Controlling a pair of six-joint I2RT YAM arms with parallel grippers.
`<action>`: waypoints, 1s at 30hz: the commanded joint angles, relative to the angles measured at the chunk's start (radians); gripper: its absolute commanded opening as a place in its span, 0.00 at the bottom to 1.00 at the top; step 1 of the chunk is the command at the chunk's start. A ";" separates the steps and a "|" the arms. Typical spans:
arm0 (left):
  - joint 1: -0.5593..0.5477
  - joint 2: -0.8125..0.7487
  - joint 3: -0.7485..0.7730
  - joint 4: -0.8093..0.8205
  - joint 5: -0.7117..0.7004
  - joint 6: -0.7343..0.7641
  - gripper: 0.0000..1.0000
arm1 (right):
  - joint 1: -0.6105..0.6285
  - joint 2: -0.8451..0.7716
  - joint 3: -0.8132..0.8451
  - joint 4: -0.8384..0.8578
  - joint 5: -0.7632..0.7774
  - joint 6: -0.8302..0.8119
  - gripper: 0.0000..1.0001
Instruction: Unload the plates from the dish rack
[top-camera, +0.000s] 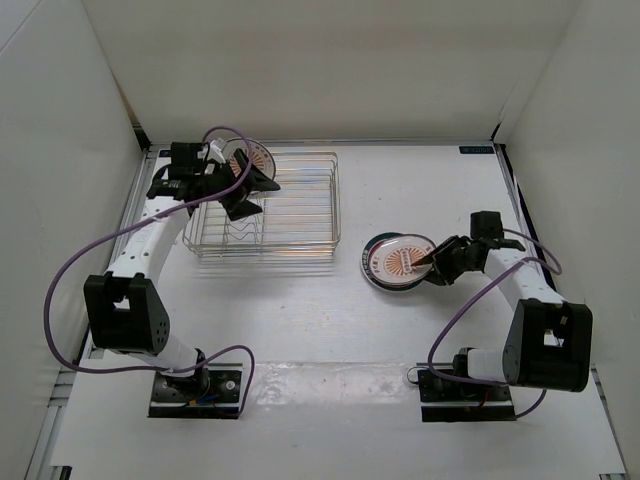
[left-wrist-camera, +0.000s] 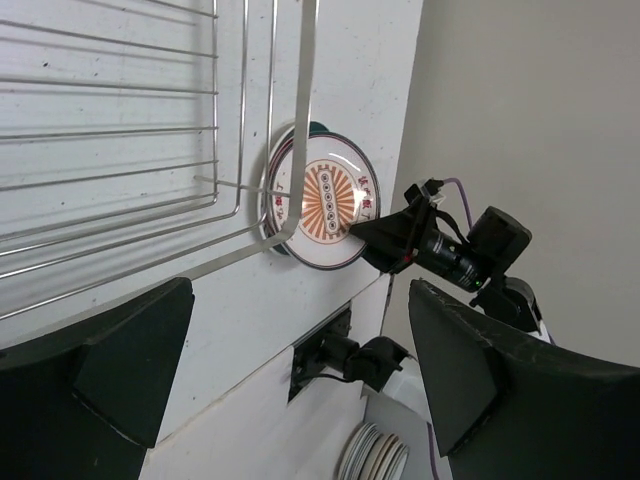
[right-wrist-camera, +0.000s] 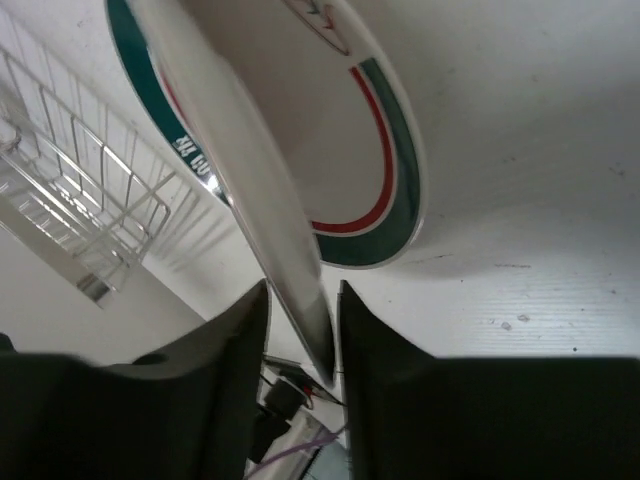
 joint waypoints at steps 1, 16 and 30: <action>-0.003 -0.056 -0.007 -0.057 -0.037 0.038 1.00 | -0.003 -0.019 -0.012 0.014 -0.015 0.023 0.46; 0.068 -0.047 0.047 -0.151 -0.109 -0.058 1.00 | -0.009 0.071 0.081 -0.262 -0.094 0.053 0.80; 0.301 0.070 0.118 -0.041 -0.181 -0.226 1.00 | -0.011 0.111 0.215 -0.250 -0.162 0.029 0.80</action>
